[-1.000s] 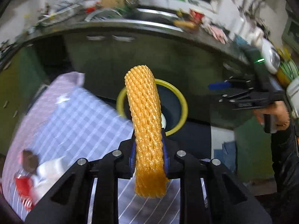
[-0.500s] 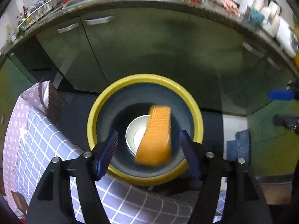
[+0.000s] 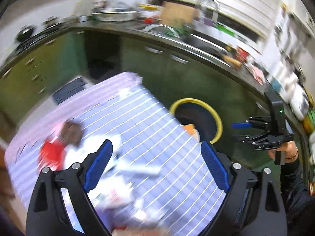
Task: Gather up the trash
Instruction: 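Grasp the white toothpaste tube with the right gripper, then drop the toothpaste tube into the bin with the right gripper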
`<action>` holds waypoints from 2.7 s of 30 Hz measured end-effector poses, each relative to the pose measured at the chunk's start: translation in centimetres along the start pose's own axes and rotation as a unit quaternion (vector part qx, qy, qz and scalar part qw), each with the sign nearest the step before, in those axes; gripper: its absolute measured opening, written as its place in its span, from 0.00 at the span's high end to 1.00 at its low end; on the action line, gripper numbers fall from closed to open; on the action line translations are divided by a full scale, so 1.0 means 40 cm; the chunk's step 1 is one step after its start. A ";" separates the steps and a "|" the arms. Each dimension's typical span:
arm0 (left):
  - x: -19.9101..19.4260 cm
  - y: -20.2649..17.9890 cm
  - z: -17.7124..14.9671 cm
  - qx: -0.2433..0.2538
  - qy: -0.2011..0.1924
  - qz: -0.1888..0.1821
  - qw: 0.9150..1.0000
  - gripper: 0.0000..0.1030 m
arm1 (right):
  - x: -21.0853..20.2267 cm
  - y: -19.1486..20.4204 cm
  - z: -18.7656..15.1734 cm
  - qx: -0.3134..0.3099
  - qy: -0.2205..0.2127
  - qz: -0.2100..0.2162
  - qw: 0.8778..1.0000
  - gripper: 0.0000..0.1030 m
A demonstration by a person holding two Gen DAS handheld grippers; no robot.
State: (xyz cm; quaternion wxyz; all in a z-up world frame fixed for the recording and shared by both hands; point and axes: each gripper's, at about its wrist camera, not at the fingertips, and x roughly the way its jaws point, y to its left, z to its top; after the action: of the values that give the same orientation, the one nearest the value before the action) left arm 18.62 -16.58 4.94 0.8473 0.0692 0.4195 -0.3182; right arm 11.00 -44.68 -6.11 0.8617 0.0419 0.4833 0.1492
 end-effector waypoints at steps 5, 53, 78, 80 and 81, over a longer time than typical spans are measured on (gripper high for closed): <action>-0.107 0.143 -0.144 -0.062 -0.008 0.042 0.997 0.15 | 0.130 0.212 0.087 -0.106 0.025 0.043 0.993 0.48; -0.129 0.174 -0.372 -0.119 0.019 0.029 0.992 0.15 | 0.186 -0.096 0.105 0.013 0.042 -0.070 0.997 0.84; -0.017 0.206 -0.338 -0.036 0.073 0.073 0.994 0.06 | 0.110 -0.140 0.029 0.056 0.008 -0.094 0.994 0.51; 0.002 0.221 -0.335 -0.036 0.082 0.069 0.994 0.06 | 0.116 -0.116 0.030 0.046 0.012 -0.092 0.995 0.51; 0.014 0.229 -0.333 -0.037 0.087 0.067 0.993 0.06 | 0.117 -0.104 0.030 0.043 0.012 -0.090 0.995 0.51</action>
State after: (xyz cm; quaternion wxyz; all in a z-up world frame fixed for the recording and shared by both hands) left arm 15.48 -4.53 -5.36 0.8291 0.0927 0.4974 -0.2378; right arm 15.20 -47.15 -10.22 0.8629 0.0334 0.5017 0.0510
